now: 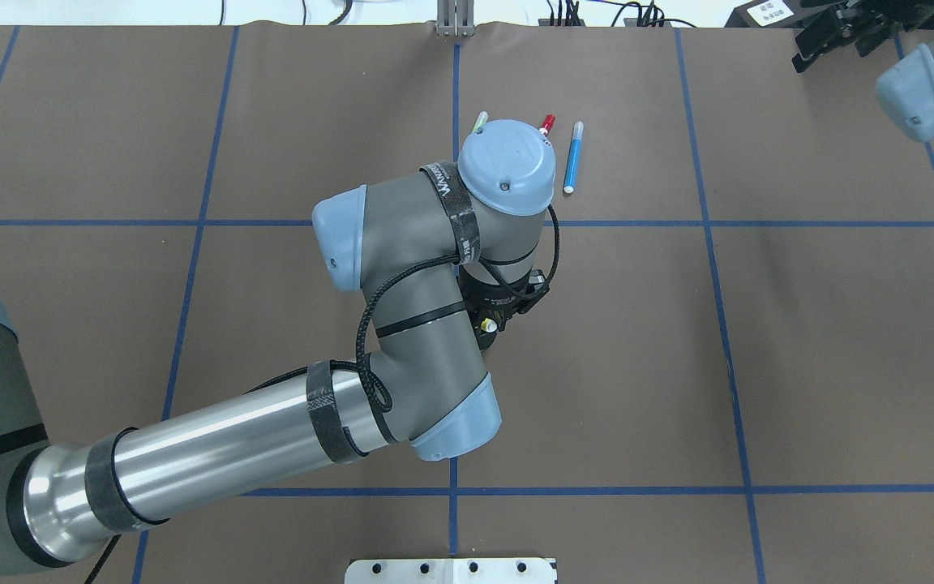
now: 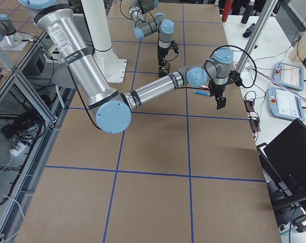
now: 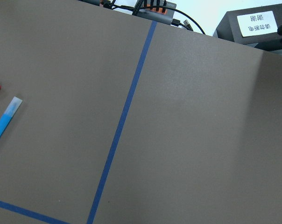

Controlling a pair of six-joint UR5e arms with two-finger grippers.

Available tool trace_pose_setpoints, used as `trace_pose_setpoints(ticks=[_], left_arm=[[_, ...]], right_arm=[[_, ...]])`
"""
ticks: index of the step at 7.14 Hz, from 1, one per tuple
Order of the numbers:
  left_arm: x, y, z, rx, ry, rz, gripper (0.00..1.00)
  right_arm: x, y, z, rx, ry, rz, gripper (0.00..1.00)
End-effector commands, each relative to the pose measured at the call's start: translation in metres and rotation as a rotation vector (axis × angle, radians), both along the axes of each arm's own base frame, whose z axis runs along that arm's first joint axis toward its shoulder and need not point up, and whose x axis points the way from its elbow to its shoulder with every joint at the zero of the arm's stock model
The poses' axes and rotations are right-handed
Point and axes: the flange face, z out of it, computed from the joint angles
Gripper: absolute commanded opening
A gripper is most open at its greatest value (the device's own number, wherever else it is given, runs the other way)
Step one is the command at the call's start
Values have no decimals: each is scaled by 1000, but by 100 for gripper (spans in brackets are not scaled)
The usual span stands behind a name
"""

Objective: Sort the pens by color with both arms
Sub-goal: 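Lower the left gripper into the cup and grasp the yellow highlighter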

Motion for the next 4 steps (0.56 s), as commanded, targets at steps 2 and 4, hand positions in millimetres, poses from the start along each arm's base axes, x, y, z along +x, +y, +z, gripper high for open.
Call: trace_pose_setpoints(ticks=[2,4], left_arm=[[-1,0,-1,13,2,10,12],[-15,1,-14,36,23,-3,0]], right_arm=[[-1,0,-2,3,-1,-2,100],[-2,-1,-3,3,-3,-1,100]])
